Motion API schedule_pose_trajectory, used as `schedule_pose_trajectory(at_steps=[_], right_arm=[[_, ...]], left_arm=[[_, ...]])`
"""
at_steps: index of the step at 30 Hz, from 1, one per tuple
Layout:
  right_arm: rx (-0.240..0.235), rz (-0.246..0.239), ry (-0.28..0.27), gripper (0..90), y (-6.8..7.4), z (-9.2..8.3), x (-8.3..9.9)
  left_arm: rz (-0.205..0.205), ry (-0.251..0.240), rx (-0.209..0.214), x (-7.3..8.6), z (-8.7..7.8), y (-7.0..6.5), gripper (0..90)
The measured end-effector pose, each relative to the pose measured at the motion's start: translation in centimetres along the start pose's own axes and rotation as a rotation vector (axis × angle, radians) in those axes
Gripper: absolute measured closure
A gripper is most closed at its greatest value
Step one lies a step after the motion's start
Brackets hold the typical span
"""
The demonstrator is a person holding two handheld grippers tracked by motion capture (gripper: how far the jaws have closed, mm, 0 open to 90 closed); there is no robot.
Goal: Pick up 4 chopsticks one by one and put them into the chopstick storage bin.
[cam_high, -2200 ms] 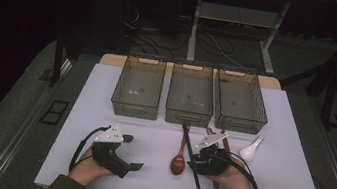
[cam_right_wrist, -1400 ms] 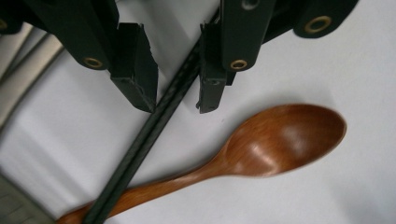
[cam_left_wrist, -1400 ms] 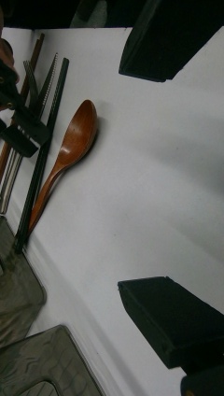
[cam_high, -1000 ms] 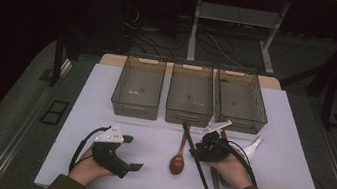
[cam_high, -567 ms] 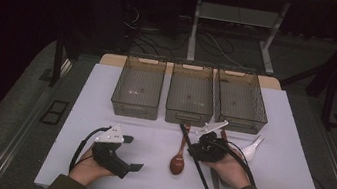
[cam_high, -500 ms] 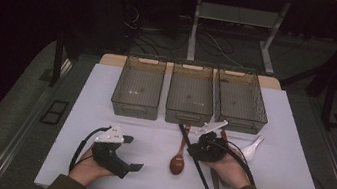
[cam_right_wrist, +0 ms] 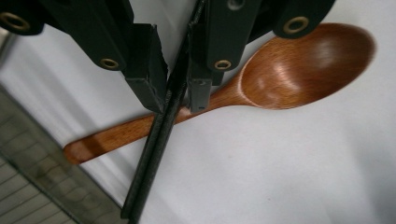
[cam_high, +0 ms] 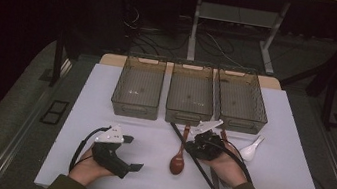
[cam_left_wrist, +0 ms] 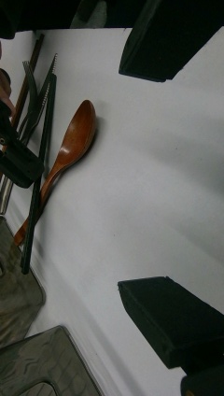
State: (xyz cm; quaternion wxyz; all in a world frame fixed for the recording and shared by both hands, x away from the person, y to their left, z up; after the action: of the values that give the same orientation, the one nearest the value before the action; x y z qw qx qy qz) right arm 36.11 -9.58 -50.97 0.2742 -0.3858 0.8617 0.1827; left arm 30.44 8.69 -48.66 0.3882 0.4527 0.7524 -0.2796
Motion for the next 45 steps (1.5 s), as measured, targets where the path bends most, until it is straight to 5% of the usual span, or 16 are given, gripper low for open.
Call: schedule_pose_trajectory(at_steps=[15,27,45], right_arm=[[-0.036,0.042,-0.035,66.6,-0.2,-0.9,-0.3],[-0.005,0.081,0.005,74.2,-0.9,-2.3,2.2],[-0.013,0.098,0.028,75.4,-1.2,-1.2,2.7]], left_arm=[[0.002,0.001,0.001,0.0,0.0,0.0,0.0],[0.001,0.002,0.003,0.0,0.0,0.0,0.0],[0.003,0.005,0.006,0.1,0.0,-0.1,0.0]])
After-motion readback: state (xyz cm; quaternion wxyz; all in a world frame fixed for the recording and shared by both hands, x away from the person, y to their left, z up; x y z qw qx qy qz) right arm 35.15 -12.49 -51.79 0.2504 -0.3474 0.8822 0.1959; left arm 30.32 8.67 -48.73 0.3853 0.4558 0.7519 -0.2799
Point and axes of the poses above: each handheld gripper's, and its own axes: z roughly forward along the jaws, x roughly out of its underside, y roughly to its left, the point moved 10 cm from there along z, roughly forward along the jaws, and after that the axes turned 6 degrees about z, right-handed, at the moved point
